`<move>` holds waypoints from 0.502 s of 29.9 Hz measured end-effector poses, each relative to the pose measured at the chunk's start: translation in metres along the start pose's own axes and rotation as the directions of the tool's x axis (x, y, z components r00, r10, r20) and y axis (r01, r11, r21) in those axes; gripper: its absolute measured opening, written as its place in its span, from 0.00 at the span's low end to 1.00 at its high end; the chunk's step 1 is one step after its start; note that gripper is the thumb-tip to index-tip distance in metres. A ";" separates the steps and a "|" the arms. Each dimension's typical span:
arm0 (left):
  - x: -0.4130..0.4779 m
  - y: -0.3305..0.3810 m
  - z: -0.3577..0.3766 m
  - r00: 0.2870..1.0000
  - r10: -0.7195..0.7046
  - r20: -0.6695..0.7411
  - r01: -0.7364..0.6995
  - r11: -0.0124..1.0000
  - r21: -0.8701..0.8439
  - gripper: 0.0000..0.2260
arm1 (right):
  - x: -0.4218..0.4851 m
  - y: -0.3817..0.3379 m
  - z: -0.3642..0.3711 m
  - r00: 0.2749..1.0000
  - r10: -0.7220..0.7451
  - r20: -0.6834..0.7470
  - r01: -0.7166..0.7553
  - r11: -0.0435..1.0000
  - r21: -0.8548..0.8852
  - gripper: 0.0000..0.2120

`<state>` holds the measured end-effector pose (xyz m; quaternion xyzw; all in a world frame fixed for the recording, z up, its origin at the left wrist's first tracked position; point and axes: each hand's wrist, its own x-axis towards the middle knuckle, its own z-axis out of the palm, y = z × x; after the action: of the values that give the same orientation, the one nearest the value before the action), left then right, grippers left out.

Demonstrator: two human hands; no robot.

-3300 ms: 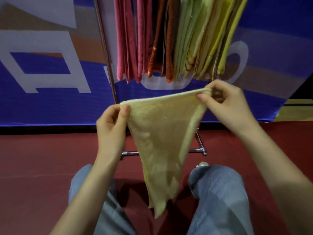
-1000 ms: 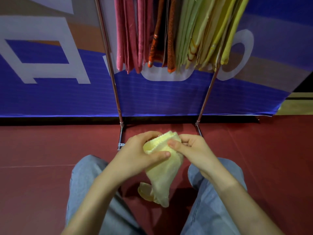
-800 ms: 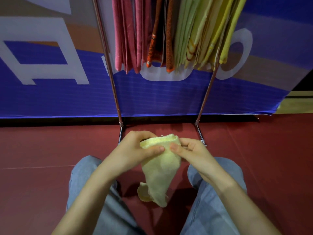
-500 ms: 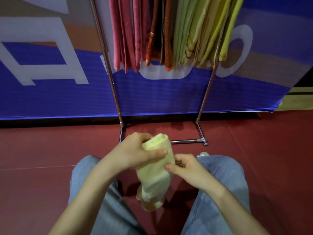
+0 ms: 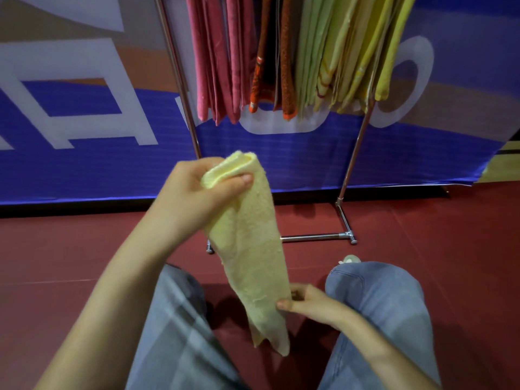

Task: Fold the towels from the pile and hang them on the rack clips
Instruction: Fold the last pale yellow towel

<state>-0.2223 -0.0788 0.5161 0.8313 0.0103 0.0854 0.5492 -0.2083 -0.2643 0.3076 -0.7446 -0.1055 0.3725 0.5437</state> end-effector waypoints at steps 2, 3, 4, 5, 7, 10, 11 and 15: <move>0.003 0.003 -0.009 0.998 0.012 -0.055 -0.013 1.000 -0.028 0.02 | 0.004 0.010 -0.003 0.999 0.034 -0.010 -0.034 0.999 0.009 0.13; 0.005 0.000 -0.017 0.996 0.013 -0.090 -0.015 1.000 -0.021 0.02 | 0.007 0.011 -0.002 0.999 0.041 -0.005 -0.041 0.999 0.016 0.11; 0.007 -0.003 -0.022 0.993 0.017 -0.119 -0.018 1.000 -0.008 0.02 | 0.005 0.011 -0.004 0.999 0.048 -0.023 -0.047 0.998 0.035 0.08; 0.008 -0.008 -0.026 0.989 0.017 -0.144 -0.014 1.000 0.019 0.02 | 0.004 0.013 -0.006 0.998 0.048 -0.037 -0.046 0.998 0.045 0.04; 0.012 -0.022 -0.033 0.982 0.023 -0.188 -0.004 0.995 0.100 0.03 | 0.005 0.009 -0.009 0.998 0.012 -0.061 -0.009 0.999 0.049 0.09; 0.015 -0.053 -0.031 0.984 0.007 -0.178 0.052 0.945 0.323 0.06 | 0.001 -0.003 -0.015 0.994 -0.085 -0.074 0.093 0.990 0.110 0.15; 0.015 -0.066 -0.025 0.989 -0.018 -0.150 0.077 0.915 0.397 0.09 | -0.002 -0.009 -0.019 0.987 -0.135 -0.085 0.144 0.983 0.115 0.27; 0.006 -0.109 0.001 0.971 -0.230 0.058 0.164 0.828 0.536 0.09 | -0.014 -0.043 -0.026 0.971 -0.234 -0.056 0.239 0.962 0.131 0.38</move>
<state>-0.2084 -0.0357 0.4174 0.9478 0.0862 -0.0279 0.3056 -0.1897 -0.2747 0.3559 -0.6951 -0.1569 0.2964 0.6359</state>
